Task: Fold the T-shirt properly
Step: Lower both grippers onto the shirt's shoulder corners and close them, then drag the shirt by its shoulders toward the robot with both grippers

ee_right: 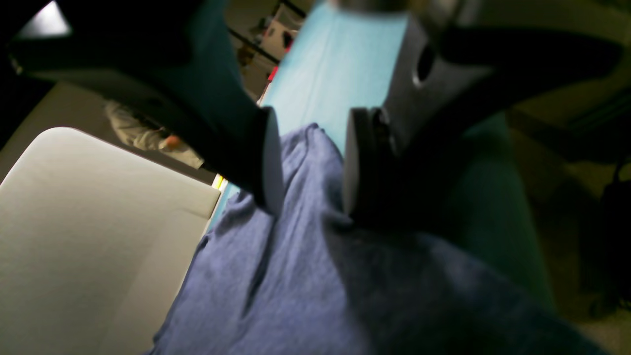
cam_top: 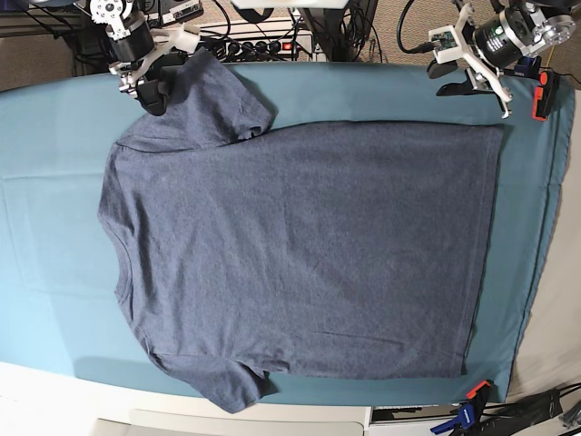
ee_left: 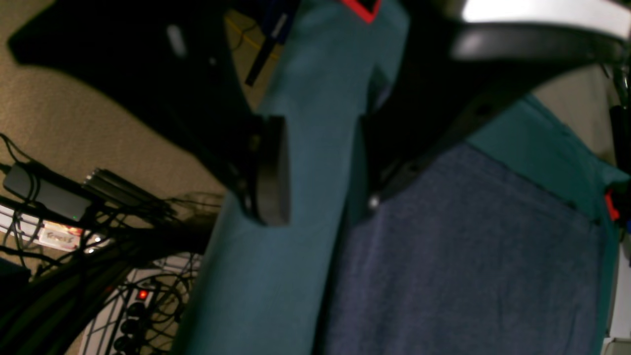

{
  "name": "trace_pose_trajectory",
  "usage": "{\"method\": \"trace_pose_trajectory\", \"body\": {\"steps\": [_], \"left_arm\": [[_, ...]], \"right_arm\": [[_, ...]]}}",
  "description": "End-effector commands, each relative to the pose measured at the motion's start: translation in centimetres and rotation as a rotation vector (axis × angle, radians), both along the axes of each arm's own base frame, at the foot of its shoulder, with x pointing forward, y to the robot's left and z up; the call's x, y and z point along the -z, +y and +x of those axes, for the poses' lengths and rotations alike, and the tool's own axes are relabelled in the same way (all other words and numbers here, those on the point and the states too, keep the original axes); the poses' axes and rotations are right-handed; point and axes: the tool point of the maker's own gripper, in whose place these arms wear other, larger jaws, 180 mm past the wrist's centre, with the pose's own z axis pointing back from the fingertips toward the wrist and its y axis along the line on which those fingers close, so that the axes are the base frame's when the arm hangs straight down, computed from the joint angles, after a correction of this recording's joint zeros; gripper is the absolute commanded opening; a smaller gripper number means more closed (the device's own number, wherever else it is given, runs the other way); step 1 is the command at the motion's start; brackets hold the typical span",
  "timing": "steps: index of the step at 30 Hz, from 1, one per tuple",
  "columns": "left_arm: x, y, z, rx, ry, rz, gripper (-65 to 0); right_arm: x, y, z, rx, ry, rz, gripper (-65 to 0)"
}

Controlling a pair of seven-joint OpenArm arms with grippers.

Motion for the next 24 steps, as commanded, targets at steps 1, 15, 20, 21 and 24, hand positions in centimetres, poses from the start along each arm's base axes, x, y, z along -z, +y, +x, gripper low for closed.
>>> {"method": "trace_pose_trajectory", "body": {"steps": [1, 15, 20, 21, 24], "left_arm": [[-0.7, -0.3, 0.1, 0.01, -0.019, -0.017, -43.0], [-0.6, -0.2, 0.0, 0.019, -0.012, -0.011, -43.0], [-0.5, 2.1, 1.3, -0.028, -0.048, 0.096, -43.1], [-0.7, 2.7, 1.9, -0.048, -0.07, 0.12, -43.1], [-1.0, 4.0, 2.8, -0.068, -0.108, 0.162, -43.1]], "right_arm": [[1.6, -0.2, -1.6, -0.003, 0.113, -0.009, -42.1], [1.3, 1.0, 0.3, 0.046, 0.056, 0.027, -65.0], [-0.8, 1.6, 1.8, 0.028, -0.085, 0.063, -65.0], [-1.3, 1.7, 2.1, 0.027, -0.115, 0.076, -65.0], [-1.6, 1.8, 2.3, 0.029, -0.131, 0.087, -65.0]]}}
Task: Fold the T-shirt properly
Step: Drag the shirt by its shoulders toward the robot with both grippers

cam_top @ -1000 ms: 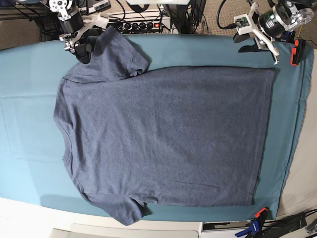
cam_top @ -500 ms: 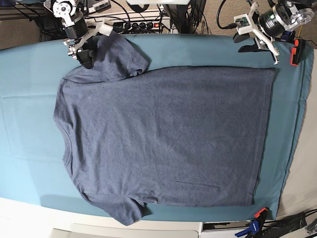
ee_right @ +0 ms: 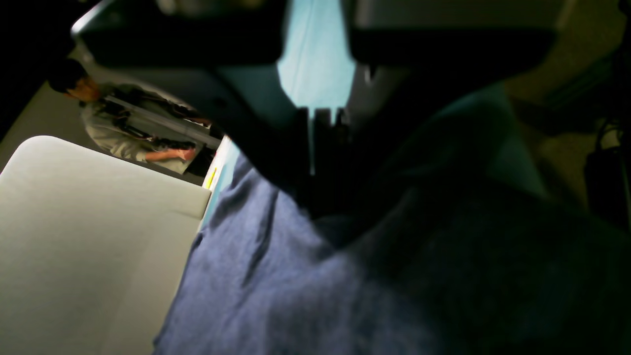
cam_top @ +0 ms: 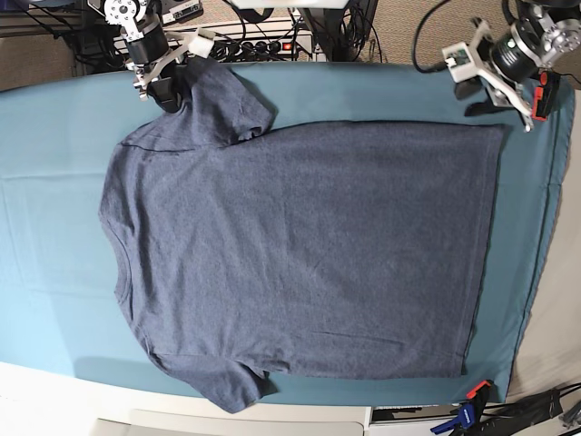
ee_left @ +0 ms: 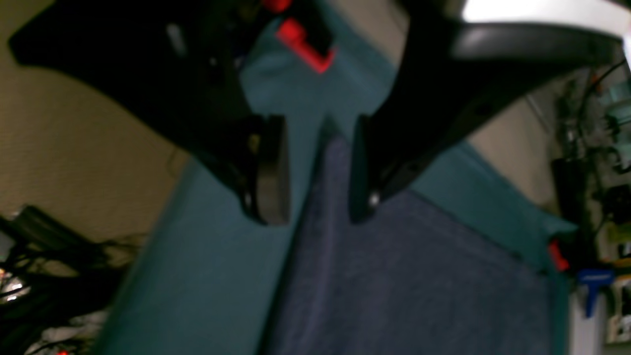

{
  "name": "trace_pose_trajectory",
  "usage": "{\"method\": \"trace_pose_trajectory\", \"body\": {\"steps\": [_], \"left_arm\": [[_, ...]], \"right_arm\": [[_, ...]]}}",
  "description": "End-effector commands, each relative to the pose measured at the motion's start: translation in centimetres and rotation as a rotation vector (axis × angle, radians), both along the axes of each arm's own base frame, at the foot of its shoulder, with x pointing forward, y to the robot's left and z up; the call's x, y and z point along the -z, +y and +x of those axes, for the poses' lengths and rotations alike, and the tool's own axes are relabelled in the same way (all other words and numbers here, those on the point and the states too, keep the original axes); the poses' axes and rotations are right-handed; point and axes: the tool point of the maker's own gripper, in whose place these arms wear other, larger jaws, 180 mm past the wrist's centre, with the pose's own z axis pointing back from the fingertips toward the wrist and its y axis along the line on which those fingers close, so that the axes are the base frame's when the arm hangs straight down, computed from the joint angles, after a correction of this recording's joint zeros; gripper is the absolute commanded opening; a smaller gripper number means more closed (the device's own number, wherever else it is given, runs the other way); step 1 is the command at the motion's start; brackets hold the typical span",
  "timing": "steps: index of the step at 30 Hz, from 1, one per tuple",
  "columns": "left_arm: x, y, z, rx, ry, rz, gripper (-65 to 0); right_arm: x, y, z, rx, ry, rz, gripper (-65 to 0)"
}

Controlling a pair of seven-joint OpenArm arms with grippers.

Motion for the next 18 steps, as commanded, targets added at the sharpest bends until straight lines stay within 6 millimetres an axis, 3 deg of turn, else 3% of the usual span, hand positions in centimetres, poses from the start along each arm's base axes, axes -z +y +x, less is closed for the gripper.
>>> {"method": "trace_pose_trajectory", "body": {"steps": [1, 9, 18], "left_arm": [[-0.2, 0.1, 0.2, 0.014, -0.009, 0.002, -43.1], [5.0, 2.2, 0.6, -0.022, -0.025, 0.138, -43.1], [8.0, 1.1, 3.3, -0.029, -0.104, 0.214, -43.1]], "right_arm": [[-0.8, 0.0, 0.4, -0.008, -0.033, 0.003, -65.0], [-0.8, -0.1, 0.4, 0.008, -0.035, 0.003, -65.0], [-0.6, 0.6, 0.3, 0.04, -0.035, 0.03, -65.0]]}}
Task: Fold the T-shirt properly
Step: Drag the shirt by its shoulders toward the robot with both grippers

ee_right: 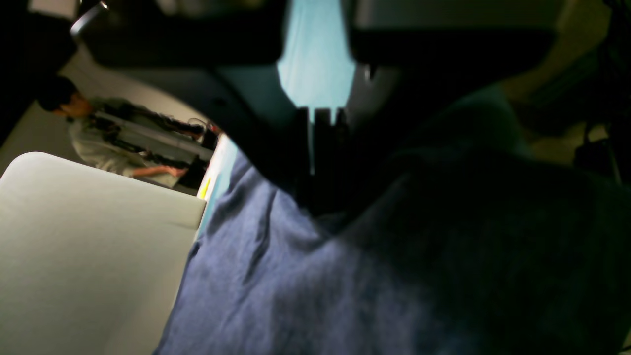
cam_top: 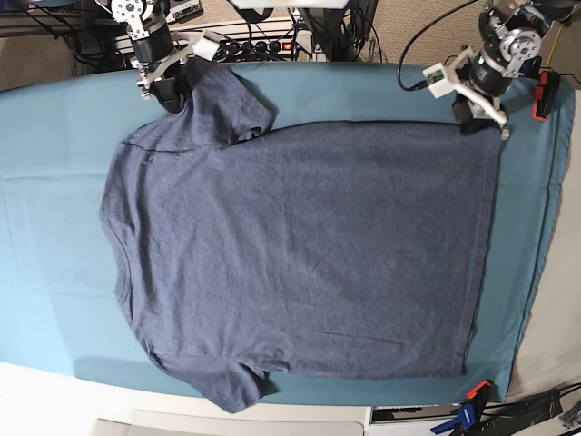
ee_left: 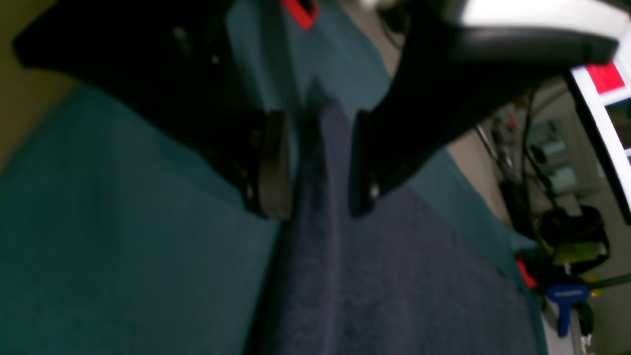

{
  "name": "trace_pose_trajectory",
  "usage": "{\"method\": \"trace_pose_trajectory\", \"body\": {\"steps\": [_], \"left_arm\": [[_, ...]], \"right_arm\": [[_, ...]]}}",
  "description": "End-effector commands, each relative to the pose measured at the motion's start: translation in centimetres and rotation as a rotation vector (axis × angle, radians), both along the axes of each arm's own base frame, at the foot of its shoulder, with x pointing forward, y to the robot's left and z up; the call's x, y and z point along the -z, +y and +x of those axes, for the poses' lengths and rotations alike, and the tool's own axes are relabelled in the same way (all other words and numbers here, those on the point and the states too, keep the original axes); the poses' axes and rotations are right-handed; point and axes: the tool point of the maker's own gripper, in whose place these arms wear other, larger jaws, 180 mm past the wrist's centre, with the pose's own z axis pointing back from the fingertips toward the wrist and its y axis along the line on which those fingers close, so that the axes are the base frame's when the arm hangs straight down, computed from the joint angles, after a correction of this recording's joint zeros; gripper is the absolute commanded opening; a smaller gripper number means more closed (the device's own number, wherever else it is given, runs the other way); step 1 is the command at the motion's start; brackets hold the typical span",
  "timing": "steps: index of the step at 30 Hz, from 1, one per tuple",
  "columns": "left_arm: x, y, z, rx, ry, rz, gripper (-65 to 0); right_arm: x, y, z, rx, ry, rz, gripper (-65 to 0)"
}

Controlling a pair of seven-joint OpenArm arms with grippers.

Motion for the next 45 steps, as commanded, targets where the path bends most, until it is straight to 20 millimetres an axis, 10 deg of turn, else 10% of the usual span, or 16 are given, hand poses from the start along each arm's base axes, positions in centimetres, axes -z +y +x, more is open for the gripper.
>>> {"method": "trace_pose_trajectory", "body": {"steps": [1, 19, 39, 45], "left_arm": [[0.0, 0.3, -0.1, 0.013, 0.008, 0.014, -43.1], [1.6, 4.9, -0.5, 0.038, 0.07, 0.147, -43.3], [4.8, 3.6, -4.9, 0.084, 0.307, 0.088, -43.5], [4.6, 3.0, -4.6, 0.087, 0.29, 0.056, -61.4]], "right_arm": [[-0.8, 0.1, 0.4, -0.011, -0.029, 0.003, -65.0], [-0.8, 0.1, 0.4, -0.014, -0.029, 0.004, -65.0], [-0.8, 0.2, 0.4, -0.016, -0.028, 0.006, -65.0], [-0.8, 0.2, 0.4, -0.016, -0.029, 0.006, -65.0]]}}
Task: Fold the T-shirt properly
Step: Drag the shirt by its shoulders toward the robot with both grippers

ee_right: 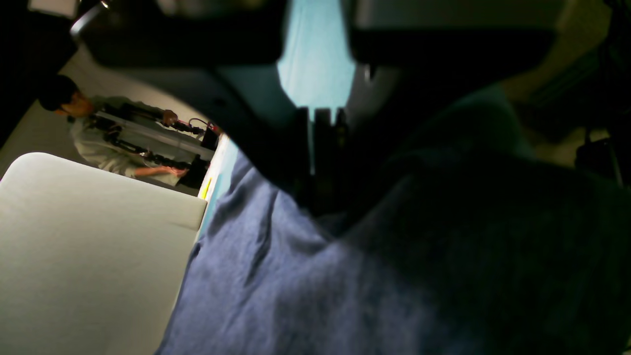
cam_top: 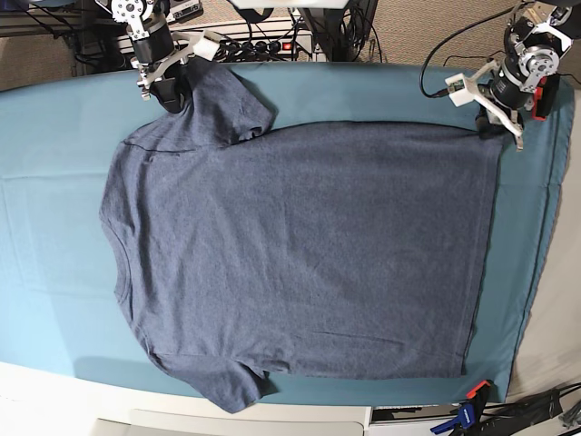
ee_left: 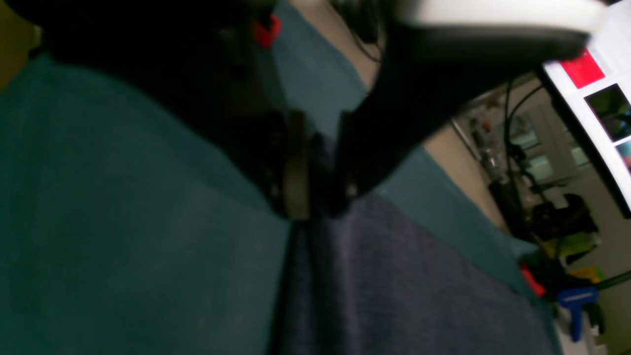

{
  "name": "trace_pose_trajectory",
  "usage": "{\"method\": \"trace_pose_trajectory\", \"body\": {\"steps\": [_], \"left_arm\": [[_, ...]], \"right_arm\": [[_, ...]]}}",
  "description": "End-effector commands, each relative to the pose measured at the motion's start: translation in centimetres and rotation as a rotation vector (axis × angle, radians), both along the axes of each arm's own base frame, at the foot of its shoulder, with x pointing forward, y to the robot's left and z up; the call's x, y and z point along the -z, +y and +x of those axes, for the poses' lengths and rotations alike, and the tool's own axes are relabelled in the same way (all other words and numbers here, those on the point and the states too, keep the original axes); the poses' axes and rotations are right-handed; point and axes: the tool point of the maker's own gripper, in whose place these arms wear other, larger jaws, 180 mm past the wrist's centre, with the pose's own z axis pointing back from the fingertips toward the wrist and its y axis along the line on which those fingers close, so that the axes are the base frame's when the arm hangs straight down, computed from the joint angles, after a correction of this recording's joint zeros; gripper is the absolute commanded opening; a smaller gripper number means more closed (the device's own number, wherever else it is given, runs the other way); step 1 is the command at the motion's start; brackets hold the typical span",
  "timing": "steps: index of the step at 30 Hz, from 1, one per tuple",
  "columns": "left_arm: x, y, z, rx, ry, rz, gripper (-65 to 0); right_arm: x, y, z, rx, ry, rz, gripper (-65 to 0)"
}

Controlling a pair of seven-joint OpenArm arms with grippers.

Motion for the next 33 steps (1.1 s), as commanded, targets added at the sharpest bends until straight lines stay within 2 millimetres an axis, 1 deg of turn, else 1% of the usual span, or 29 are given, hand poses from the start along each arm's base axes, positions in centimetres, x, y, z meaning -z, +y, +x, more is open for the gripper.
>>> {"method": "trace_pose_trajectory", "body": {"steps": [1, 3, 6, 9, 11, 14, 19, 22, 26, 28, 31, 33], "left_arm": [[2.2, -0.8, -3.6, 0.012, 0.172, -0.043, -65.0], [2.2, -1.1, -3.8, -0.015, 0.188, -0.077, -65.0], [2.2, -1.1, -3.8, -0.023, 0.187, -0.085, -65.0], [1.4, -0.9, -2.5, -0.054, 0.107, -0.096, -65.0], [0.8, -0.8, -1.7, -0.068, 0.064, -0.099, -65.0], [0.4, -1.0, -1.5, -0.071, 0.054, -0.097, -65.0], [-0.5, -1.6, -1.1, -0.115, 0.053, -0.119, -65.0], [-1.5, -1.5, -0.6, -0.123, 0.021, -0.103, -65.0], [-2.8, -0.2, 0.2, -0.13, -0.011, -0.046, -65.0], [-3.1, 0.4, 0.4, -0.124, -0.016, -0.024, -65.0], [-3.3, 0.9, 0.5, -0.114, -0.016, -0.008, -65.0], [-3.3, 0.9, 0.6, -0.111, -0.017, -0.006, -65.0]], "right_arm": [[-0.8, 0.1, 0.4, -0.014, -0.029, 0.005, -65.0], [-0.8, 0.1, 0.4, -0.013, -0.03, 0.005, -65.0], [-0.8, 0.1, 0.4, -0.013, -0.03, 0.004, -65.0], [-0.9, 0.1, 0.6, -0.017, -0.04, -0.004, -65.0], [-1.5, -0.1, 1.1, -0.008, -0.075, -0.008, -65.0], [-2.5, -0.4, 1.7, 0.019, -0.138, 0.011, -65.0], [-2.8, -0.7, 1.7, 0.028, -0.154, -0.012, -65.0], [-2.8, -0.9, 1.4, 0.039, -0.156, -0.011, -65.0], [-2.8, -0.9, 0.2, 0.029, -0.149, -0.034, -65.0], [-3.0, -0.5, -0.7, 0.022, -0.138, -0.03, -65.0], [-3.7, -0.2, -1.6, 0.023, -0.134, -0.017, -65.0], [-4.6, -0.6, -1.7, 0.032, -0.147, -0.023, -65.0]]}}
